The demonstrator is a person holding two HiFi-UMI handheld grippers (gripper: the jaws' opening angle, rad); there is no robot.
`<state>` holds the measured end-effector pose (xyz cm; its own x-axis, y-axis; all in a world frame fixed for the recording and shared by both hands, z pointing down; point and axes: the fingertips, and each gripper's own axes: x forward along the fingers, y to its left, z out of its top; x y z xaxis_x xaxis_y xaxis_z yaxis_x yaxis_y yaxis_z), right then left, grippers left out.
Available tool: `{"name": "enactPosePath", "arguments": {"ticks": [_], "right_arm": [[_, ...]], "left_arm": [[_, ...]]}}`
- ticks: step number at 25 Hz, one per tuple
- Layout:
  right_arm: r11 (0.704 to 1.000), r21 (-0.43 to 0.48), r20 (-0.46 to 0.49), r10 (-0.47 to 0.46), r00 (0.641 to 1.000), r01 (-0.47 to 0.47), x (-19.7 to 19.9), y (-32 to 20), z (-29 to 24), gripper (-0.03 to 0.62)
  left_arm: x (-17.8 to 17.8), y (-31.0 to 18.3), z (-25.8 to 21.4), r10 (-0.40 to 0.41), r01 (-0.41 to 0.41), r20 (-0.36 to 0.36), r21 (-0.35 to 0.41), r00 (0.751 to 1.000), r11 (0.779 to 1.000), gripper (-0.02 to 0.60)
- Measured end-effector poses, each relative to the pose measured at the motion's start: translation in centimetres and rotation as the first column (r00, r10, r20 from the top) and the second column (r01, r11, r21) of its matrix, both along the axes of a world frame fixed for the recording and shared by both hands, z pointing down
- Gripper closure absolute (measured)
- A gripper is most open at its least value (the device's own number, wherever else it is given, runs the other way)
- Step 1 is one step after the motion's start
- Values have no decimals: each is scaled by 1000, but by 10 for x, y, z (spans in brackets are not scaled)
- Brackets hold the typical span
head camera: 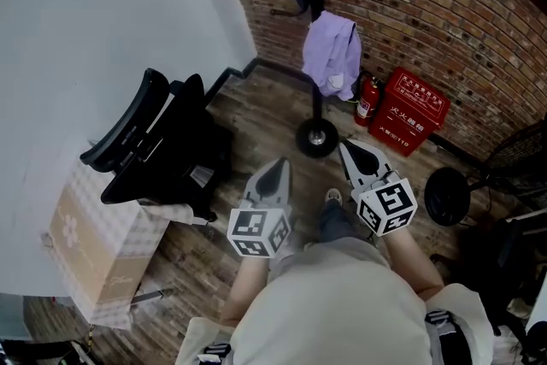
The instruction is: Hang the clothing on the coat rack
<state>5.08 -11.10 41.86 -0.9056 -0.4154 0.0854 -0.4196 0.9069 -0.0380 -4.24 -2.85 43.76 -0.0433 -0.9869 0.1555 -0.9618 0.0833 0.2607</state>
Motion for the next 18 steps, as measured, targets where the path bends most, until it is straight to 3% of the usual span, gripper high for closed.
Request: {"name": "enactPosePath", "arguments": {"ticks": [18], "right_arm": [[999,15,21,-40,999,40,-5,7,-9,595]], "left_arm": [[0,0,1,-8,8,-7,-10,1000,1000,578]]}}
